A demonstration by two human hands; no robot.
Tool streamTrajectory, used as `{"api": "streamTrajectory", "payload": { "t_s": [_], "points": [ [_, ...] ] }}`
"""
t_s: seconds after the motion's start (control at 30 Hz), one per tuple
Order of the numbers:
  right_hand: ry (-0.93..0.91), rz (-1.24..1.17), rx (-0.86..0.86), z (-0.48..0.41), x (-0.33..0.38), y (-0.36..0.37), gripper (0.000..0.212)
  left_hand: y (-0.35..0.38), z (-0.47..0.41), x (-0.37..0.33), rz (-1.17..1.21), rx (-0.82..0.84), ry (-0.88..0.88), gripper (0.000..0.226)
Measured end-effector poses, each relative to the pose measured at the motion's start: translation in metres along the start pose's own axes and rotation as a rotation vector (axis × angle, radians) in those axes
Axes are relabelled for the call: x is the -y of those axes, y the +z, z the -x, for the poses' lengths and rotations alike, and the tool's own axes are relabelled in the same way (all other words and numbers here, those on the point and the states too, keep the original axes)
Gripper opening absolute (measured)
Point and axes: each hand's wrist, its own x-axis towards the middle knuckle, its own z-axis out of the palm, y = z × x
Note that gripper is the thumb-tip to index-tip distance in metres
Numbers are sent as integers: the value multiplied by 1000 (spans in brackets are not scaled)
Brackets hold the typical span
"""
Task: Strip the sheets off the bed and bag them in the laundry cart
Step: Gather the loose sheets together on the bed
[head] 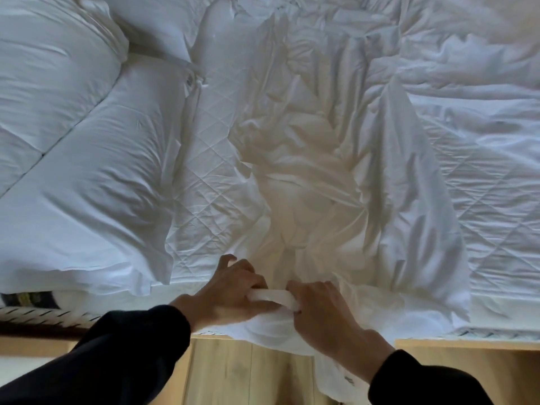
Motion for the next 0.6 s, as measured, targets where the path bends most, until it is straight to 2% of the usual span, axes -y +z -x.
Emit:
{"api": "streamTrajectory", "payload": {
  "t_s": [0.03, 0.07, 0.13, 0.17, 0.2, 0.27, 0.3, 0.33, 0.4, 0.47, 0.6],
  "points": [
    [30, 8, -29, 1, -4, 2, 24, -3, -3, 5, 151, 180, -124, 44],
    [61, 23, -48, 2, -6, 3, 25, -3, -7, 9, 398, 295, -245, 51],
    [89, 45, -55, 2, -11, 7, 27, 1, -19, 9, 852, 213, -463, 53],
    [86, 58, -44, 1, -12, 8, 28, 2, -28, 7, 893, 94, -575, 49],
    [80, 69, -31, 0, -11, 9, 29, 5, -38, 7, 775, -9, -670, 50],
    [52, 77, 6, -1, -8, 10, 31, 5, -52, 1, 486, -30, -795, 72],
    [30, 77, 29, -1, -6, 11, 32, 5, -57, 0, 405, -8, -817, 81],
    [17, 76, 58, 0, -4, 11, 33, 3, -63, -2, 367, -3, -806, 77],
    [37, 58, 97, 3, -5, 9, 34, 2, -69, -3, 380, -45, -752, 44],
    [81, 10, 63, 4, -12, 5, 31, -2, -69, -7, 488, -179, -671, 17],
    [134, 26, -144, 0, -32, 1, 18, -26, -68, -16, 735, -461, -631, 25]
  ]
}}
